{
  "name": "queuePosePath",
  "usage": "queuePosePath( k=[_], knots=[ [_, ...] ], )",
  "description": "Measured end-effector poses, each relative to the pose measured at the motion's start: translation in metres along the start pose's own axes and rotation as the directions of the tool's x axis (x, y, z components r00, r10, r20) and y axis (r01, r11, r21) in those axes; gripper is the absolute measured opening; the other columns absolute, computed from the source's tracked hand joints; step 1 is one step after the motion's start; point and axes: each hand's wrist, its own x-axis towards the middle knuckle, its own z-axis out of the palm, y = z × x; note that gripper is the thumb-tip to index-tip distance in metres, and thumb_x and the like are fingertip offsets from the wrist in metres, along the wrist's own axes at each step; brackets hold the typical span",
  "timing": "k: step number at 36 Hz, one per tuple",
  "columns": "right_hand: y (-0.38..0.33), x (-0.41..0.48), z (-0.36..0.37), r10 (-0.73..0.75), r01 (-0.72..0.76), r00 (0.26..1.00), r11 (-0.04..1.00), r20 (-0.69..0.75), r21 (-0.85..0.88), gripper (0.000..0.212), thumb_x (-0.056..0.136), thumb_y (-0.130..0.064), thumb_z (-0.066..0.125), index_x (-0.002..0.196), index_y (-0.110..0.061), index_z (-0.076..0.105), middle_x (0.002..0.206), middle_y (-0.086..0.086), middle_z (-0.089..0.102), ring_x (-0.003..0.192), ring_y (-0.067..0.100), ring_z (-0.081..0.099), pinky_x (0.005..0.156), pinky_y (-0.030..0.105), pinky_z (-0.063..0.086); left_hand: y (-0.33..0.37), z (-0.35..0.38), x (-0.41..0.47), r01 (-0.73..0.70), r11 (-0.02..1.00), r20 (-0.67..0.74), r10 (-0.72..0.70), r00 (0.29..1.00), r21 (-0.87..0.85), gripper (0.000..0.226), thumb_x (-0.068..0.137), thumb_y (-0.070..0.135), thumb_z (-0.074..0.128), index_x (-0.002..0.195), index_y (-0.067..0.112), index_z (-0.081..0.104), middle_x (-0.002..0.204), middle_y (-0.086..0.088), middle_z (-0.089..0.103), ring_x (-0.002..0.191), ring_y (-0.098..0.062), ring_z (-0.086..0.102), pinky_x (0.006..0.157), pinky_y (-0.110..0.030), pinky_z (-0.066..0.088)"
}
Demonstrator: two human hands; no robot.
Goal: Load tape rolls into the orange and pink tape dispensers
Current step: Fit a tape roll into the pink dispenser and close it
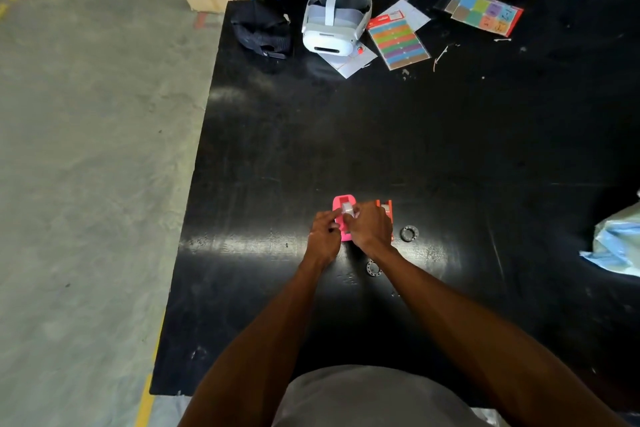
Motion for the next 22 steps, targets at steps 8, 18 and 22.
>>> queuePosePath(
  k=[8, 18, 22],
  knots=[
    [-0.002, -0.001, -0.002, -0.013, 0.013, 1.0, 0.999, -0.01, -0.04, 0.022, 0.092, -0.03, 0.066, 0.098, -0.01, 0.074, 0.096, 0.014, 0.075, 0.093, 0.035, 0.07, 0.076, 0.038, 0.054, 0.001, 0.004, 0.004, -0.001, 1.0, -0.043, 0.002, 0.999, 0.022, 0.038, 0.098, 0.002, 0.054, 0.135, 0.011, 0.06, 0.133, -0.009, 0.058, 0.108, -0.016, 0.058, 0.066, 0.006, 0.038],
    [-0.008, 0.001, -0.004, -0.023, 0.024, 1.0, 0.991, 0.007, -0.132, 0.021, 0.093, -0.025, 0.064, 0.104, -0.008, 0.072, 0.104, 0.014, 0.074, 0.097, 0.034, 0.069, 0.07, 0.032, 0.044, 0.007, -0.001, 0.019, -0.065, 0.994, -0.054, 0.069, 0.996, 0.085, 0.053, 0.095, 0.022, 0.066, 0.145, 0.021, 0.049, 0.123, 0.001, 0.047, 0.099, -0.012, 0.055, 0.085, -0.027, 0.047],
    [-0.011, 0.004, -0.007, -0.034, 0.037, 0.999, 0.984, 0.02, -0.176, 0.022, 0.095, -0.022, 0.061, 0.109, -0.007, 0.07, 0.11, 0.014, 0.073, 0.103, 0.035, 0.068, 0.077, 0.035, 0.049, 0.004, -0.009, 0.033, -0.072, 0.989, -0.002, 0.073, 0.997, 0.129, 0.053, 0.091, 0.019, 0.073, 0.14, 0.014, 0.056, 0.123, -0.01, 0.044, 0.104, -0.015, 0.055, 0.098, -0.024, 0.045]
  ],
)
